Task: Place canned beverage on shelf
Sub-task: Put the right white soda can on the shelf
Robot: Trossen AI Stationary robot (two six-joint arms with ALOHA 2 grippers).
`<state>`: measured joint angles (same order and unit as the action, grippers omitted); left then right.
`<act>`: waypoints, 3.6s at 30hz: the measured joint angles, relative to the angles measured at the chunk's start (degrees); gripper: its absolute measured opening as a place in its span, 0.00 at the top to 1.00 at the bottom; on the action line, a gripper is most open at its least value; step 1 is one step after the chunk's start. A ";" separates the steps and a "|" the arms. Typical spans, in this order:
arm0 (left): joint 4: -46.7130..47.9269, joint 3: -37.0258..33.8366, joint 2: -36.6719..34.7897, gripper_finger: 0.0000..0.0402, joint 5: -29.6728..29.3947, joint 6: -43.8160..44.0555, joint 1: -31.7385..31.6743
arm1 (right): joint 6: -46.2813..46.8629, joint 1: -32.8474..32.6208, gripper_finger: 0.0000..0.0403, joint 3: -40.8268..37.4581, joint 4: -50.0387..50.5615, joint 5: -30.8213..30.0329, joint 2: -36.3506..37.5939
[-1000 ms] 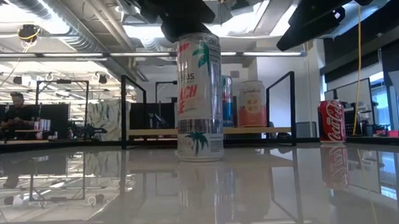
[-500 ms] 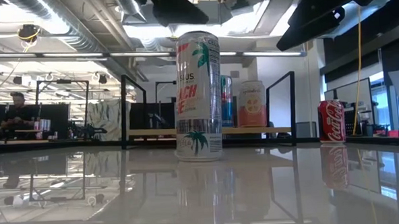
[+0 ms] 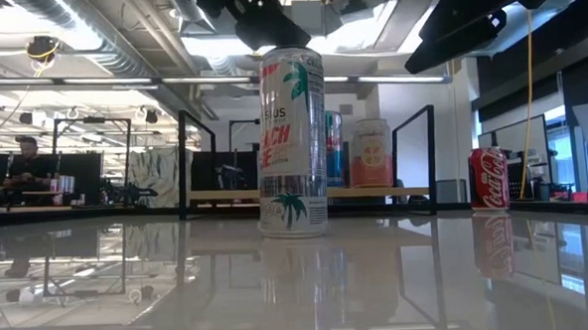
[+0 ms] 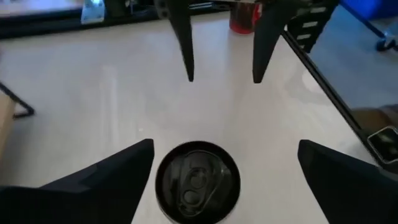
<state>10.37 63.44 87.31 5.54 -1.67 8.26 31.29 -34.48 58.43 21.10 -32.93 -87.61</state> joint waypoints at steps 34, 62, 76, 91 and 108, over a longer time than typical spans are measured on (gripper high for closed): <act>2.07 0.04 6.85 0.03 -1.96 -7.45 -0.34 | -0.07 -0.02 0.20 0.00 -0.05 -1.16 0.00; 13.15 6.86 -3.38 0.38 -23.50 9.10 -2.32 | -2.29 -0.02 0.20 0.00 0.39 -4.04 -0.02; 21.66 13.81 -3.67 0.38 -19.06 3.51 -22.53 | -6.32 0.00 0.20 0.00 1.44 -9.74 -0.02; 16.04 13.87 -1.45 0.38 -7.51 -3.28 -36.59 | -8.43 0.00 0.20 0.00 1.22 -21.54 -0.04; 5.20 13.87 7.73 0.37 0.65 -6.86 -45.39 | -10.97 5.35 0.20 0.00 1.44 -21.51 -0.04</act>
<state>15.57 77.31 95.04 6.19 -8.53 -37.13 20.32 -29.13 58.43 22.54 -54.43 -87.66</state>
